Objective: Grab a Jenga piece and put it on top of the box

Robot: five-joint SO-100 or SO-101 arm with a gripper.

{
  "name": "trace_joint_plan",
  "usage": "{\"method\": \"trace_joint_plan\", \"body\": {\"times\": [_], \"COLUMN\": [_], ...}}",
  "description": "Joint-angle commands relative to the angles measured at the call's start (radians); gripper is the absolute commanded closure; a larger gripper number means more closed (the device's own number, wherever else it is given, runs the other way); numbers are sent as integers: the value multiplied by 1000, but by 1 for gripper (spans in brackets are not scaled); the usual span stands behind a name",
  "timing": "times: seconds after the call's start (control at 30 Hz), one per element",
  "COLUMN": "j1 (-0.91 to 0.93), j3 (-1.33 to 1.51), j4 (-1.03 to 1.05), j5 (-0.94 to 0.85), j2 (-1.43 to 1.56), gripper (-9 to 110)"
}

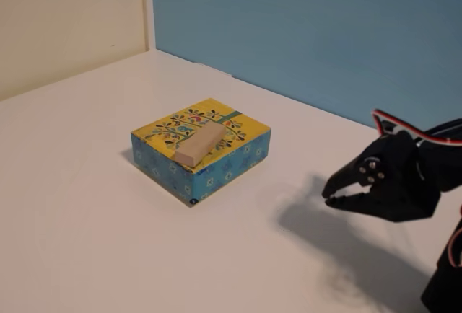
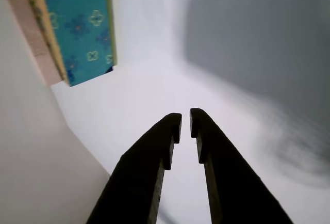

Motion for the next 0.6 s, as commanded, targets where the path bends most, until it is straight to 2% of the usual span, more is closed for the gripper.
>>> {"method": "trace_joint_plan", "body": {"times": [0.0,0.57], "j1": [14,12], "j3": [-5,-48], "j4": [17,190], "j5": [-18,-77], "j2": [11,9], "gripper": [102,102]}}
